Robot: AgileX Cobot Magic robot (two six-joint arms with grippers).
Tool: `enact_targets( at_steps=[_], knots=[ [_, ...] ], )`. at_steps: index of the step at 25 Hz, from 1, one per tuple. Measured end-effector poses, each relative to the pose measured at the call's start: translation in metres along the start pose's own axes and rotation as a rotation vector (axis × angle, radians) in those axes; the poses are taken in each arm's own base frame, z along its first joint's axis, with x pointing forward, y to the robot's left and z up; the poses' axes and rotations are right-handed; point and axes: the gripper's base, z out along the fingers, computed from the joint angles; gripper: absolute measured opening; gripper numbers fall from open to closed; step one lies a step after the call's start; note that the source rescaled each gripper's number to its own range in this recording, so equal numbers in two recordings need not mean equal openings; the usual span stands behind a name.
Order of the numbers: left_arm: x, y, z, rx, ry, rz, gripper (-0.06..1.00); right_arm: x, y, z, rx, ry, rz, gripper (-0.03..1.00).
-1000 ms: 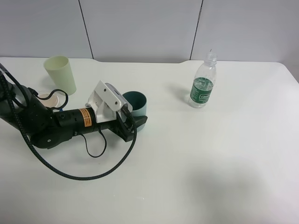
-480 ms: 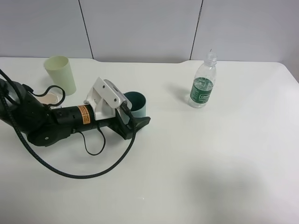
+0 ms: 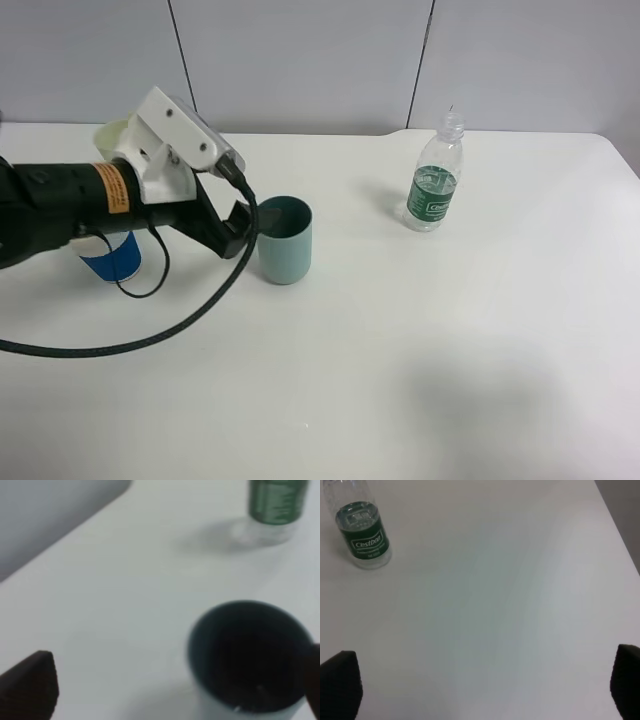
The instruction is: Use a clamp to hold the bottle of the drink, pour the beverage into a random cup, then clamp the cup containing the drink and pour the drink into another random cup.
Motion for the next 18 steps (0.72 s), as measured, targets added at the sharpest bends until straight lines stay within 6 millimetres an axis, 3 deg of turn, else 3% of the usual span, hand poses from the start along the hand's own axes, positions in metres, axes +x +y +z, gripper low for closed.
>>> enact_targets(
  at_steps=[8, 18],
  knots=[
    [-0.030, 0.010, -0.071, -0.160, 0.058, -0.117, 0.98, 0.000, 0.000, 0.000, 0.000, 0.000, 0.000, 1.00],
    [-0.048, 0.019, -0.170, -0.341, 0.132, -0.185, 0.99, 0.000, 0.000, 0.000, 0.000, 0.000, 0.000, 1.00]
  ],
)
